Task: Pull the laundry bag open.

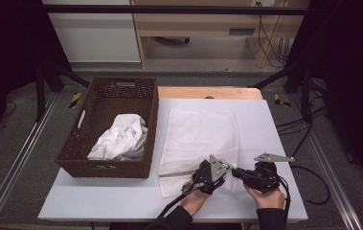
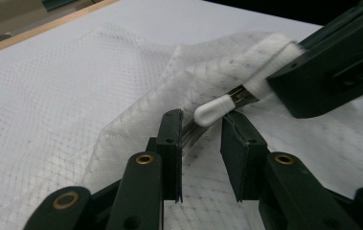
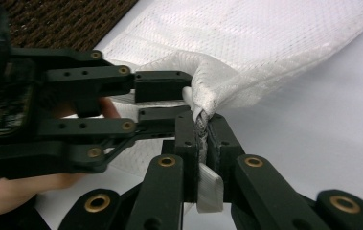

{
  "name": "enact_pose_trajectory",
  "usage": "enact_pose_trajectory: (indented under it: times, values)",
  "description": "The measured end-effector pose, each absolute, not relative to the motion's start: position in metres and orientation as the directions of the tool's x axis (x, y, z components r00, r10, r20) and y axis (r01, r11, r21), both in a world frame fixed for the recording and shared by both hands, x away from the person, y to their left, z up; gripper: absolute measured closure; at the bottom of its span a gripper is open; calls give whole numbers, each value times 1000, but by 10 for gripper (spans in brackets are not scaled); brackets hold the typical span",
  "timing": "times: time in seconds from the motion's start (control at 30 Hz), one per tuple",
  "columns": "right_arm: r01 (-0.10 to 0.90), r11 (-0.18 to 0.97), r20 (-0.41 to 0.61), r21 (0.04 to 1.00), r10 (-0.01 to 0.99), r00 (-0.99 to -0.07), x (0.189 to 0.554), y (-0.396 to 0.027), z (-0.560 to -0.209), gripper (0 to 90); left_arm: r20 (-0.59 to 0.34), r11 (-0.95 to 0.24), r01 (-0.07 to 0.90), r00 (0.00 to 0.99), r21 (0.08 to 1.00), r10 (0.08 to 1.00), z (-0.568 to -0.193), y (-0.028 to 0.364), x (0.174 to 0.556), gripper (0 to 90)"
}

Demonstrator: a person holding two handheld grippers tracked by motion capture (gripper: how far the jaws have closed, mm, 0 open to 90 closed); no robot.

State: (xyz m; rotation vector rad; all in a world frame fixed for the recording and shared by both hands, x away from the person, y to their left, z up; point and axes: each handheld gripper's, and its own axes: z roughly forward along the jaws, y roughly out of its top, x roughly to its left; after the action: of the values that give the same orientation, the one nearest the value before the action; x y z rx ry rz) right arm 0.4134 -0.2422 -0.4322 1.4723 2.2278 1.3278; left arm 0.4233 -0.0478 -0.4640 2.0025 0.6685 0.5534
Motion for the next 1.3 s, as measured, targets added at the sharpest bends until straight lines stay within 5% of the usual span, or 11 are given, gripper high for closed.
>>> enact_pose_trajectory:
  times: [1.3]
  values:
    - [662, 112, 327, 741, 801, -501, 414, -243, -432, 850, 145, -434, 200, 754, 878, 641, -466, -48, 418, 597]
